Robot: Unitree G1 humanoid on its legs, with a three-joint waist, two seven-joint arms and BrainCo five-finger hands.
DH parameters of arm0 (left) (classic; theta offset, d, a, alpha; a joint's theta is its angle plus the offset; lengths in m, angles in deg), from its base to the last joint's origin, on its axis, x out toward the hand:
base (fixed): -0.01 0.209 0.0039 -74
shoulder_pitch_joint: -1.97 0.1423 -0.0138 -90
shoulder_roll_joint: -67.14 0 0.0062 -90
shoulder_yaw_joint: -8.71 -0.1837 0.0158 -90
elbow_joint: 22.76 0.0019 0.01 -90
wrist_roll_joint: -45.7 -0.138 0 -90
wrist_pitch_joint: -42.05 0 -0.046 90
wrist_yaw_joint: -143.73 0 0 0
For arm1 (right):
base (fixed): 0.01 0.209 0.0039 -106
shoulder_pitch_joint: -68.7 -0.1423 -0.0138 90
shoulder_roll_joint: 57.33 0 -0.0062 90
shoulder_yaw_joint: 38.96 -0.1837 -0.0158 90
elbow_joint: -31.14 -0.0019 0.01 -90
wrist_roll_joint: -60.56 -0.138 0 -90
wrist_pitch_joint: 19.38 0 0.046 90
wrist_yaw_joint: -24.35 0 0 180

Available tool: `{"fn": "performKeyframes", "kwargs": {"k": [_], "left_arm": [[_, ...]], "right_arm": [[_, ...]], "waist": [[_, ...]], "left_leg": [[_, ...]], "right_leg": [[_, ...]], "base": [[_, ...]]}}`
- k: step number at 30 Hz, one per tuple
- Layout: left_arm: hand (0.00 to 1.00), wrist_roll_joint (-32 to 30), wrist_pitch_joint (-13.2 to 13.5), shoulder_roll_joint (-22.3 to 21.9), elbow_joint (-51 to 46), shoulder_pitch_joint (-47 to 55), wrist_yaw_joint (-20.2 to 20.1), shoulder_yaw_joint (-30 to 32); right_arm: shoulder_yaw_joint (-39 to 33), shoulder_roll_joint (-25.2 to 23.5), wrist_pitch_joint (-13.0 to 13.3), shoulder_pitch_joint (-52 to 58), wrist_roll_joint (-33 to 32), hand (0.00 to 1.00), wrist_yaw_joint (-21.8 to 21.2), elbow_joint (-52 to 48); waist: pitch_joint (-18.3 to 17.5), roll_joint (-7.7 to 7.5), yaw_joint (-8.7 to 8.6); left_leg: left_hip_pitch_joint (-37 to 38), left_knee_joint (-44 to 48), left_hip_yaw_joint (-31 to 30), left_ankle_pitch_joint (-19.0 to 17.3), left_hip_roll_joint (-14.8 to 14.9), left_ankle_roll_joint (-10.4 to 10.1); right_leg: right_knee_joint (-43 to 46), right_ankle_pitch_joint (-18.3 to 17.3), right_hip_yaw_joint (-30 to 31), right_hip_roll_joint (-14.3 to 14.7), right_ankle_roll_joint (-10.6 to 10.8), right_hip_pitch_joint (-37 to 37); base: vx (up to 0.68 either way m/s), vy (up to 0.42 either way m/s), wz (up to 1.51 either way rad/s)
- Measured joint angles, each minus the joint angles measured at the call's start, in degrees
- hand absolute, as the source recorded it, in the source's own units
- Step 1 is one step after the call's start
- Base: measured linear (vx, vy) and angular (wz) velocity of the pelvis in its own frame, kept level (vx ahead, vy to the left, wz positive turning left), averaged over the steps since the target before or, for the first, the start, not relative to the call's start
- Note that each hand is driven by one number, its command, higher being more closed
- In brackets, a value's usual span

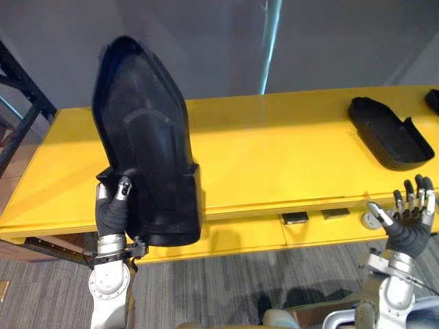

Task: Walk over and take plastic housings, then place them on the shelf

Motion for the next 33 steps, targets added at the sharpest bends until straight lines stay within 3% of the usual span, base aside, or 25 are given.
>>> {"fn": "performKeyframes", "kwargs": {"k": [2, 5, 6, 7, 9, 10, 11, 12, 15, 16, 19, 22, 25, 28, 33], "left_arm": [[1.00, 0.04, -0.05, 0.81, 0.01, -1.24, 0.26, -1.13], [1.00, 0.55, -0.11, 1.66, -0.03, -3.03, 0.03, -2.81], [1.00, 2.09, -0.12, 1.93, -0.04, -2.54, -0.05, -2.85], [1.00, 3.46, -0.08, 2.24, -0.07, -2.62, -0.03, -2.96], [1.00, 4.45, -0.07, 2.38, -0.06, -3.56, 0.08, -3.83], [1.00, 4.59, -0.14, 2.46, -0.05, -4.24, 0.01, -4.34], [1.00, 5.55, -0.58, 2.79, 0.14, -4.73, -0.08, -5.01], [1.00, 6.79, -1.55, 3.09, 0.20, -4.72, -0.23, -5.28], [1.00, 8.47, -4.84, 4.65, 0.47, -5.25, -0.36, -5.01], [1.00, 9.07, -7.04, 5.28, 0.52, -5.82, -0.49, -4.80], [1.00, 10.52, -12.78, 6.03, 2.35, -7.34, -1.23, -5.16], [1.00, 10.73, -19.14, 5.98, 6.27, -10.52, -2.11, -7.13], [1.00, 10.86, -24.36, 6.00, 9.79, -12.56, -2.11, -8.91], [1.00, 13.57, -28.52, 7.15, 16.50, -16.94, -1.61, -8.81], [1.00, 19.99, -32.76, 12.36, 30.41, -28.24, 1.64, -8.28]], "right_arm": [[0.35, -1.09, 0.47, 1.13, 0.07, 0.00, -0.78, -1.23], [0.51, -0.24, 0.66, 0.53, 2.11, 0.00, -0.48, -4.00], [0.61, 0.95, 0.99, -0.45, 4.11, 0.00, -0.34, -4.89], [1.00, 2.37, 2.14, -1.65, 4.59, 0.00, -0.12, -5.64], [1.41, 5.11, 2.39, -3.22, 4.53, 0.00, 0.42, -5.98], [1.59, 6.26, 2.38, -3.50, 4.51, 0.00, 0.62, -5.97], [1.78, 6.72, 2.26, -3.44, 4.52, 0.00, 0.65, -5.94], [2.23, 6.58, 2.23, -3.21, 4.52, 0.00, 0.71, -5.92], [4.82, 4.86, 2.17, -1.76, 2.63, 0.00, -0.61, -5.91], [6.17, 3.43, 2.09, -1.71, 2.17, 0.00, -1.90, -5.90], [9.84, 2.56, 1.93, -1.49, 2.83, 0.00, -3.62, -5.90], [10.59, 2.87, 1.38, -1.68, 4.58, 0.00, -4.39, -5.56], [10.59, 4.48, -0.91, -2.34, 4.55, 0.00, -4.44, -4.60], [10.70, 6.06, -2.73, -3.90, 4.50, 0.00, -5.70, -4.28], [12.42, 7.93, -4.25, -4.88, 4.39, 0.00, -8.99, -3.08]], "waist": [[0.43, 0.01, -0.71], [3.62, 0.06, -1.37], [3.96, -0.56, -1.12], [3.56, -0.09, -1.23], [2.66, 1.33, -1.50], [2.10, 2.22, -1.55], [1.76, 2.68, -1.64], [1.42, 2.62, -2.03], [-0.92, 0.13, -3.04], [-1.33, -1.16, -2.80], [-2.18, -2.47, -2.97], [-2.89, -1.79, -3.09], [-3.23, -1.15, -3.34], [-3.22, -1.01, -4.59], [-2.74, -0.35, -6.27]], "left_leg": [[-1.58, 3.95, 0.07, -0.01, 0.22, -0.01], [-8.68, 25.98, 0.06, 1.60, 2.03, -0.72], [-9.68, 27.11, 0.37, -0.74, 2.57, 2.34], [-9.76, 22.77, 0.39, -2.79, 3.97, 3.47], [-8.77, 10.86, 0.19, -2.38, 5.67, 2.74], [-8.08, 5.57, 0.07, -1.61, 6.62, 2.11], [-6.99, 4.38, 2.19, 2.64, 6.78, -0.39], [-6.30, 4.38, 3.38, 3.81, 5.98, -1.38], [-5.62, 3.98, 6.72, 3.39, 3.20, -0.88], [-4.69, 3.53, 8.34, 3.40, 2.92, -0.88], [-3.15, 3.08, 9.20, 3.38, 3.31, -0.90], [-3.04, 1.98, 8.62, 3.26, 3.84, -1.15], [-3.07, 1.21, 8.43, 3.52, 3.76, -1.58], [-3.13, 0.24, 8.51, 4.10, 3.68, -2.03], [-3.09, -1.80, 9.36, 5.50, 3.41, -2.18]], "right_leg": [[0.28, -0.36, 0.20, -0.04, -0.08, 0.02], [2.96, -3.07, 2.38, -0.82, -0.75, 2.40], [3.37, -3.73, 4.66, -1.54, -0.65, 2.79], [3.41, -4.12, 6.24, -2.11, -0.32, 2.58], [3.41, -4.40, 8.64, -2.58, 0.15, 1.19], [3.71, -4.24, 9.56, -2.60, 1.05, 0.56], [4.33, -4.36, 11.11, -3.18, 2.38, -0.02], [3.92, -4.00, 11.70, -4.11, 3.26, 0.12], [2.09, -2.32, 12.70, -7.58, 5.37, 0.17], [1.08, -1.08, 12.29, -7.92, 6.43, 0.21], [-1.02, 0.17, 10.54, -7.69, 6.86, 2.07], [-1.25, 0.27, 8.99, -6.95, 6.72, 2.05], [-2.03, 0.63, 8.80, -6.57, 6.22, 2.02], [-2.96, 1.29, 8.82, -6.47, 5.93, 1.79], [-3.84, 2.21, 9.40, -6.34, 5.66, 0.73]], "base": [[-0.03, -0.033, -0.06], [-0.06, 0.009, -0.27], [-0.07, 0.127, -0.82], [-0.05, 0.091, -0.83], [-0.01, 0.182, -0.74], [0.04, 0.319, -0.82], [0.05, 0.273, -0.69], [0.06, 0.290, -0.62], [0.12, 0.243, -0.36], [0.09, 0.103, -0.41], [0.09, 0.016, -0.21], [0.04, -0.041, 0.06], [0.00, -0.012, 0.02], [-0.03, -0.013, -0.03], [-0.03, -0.017, -0.07]]}}
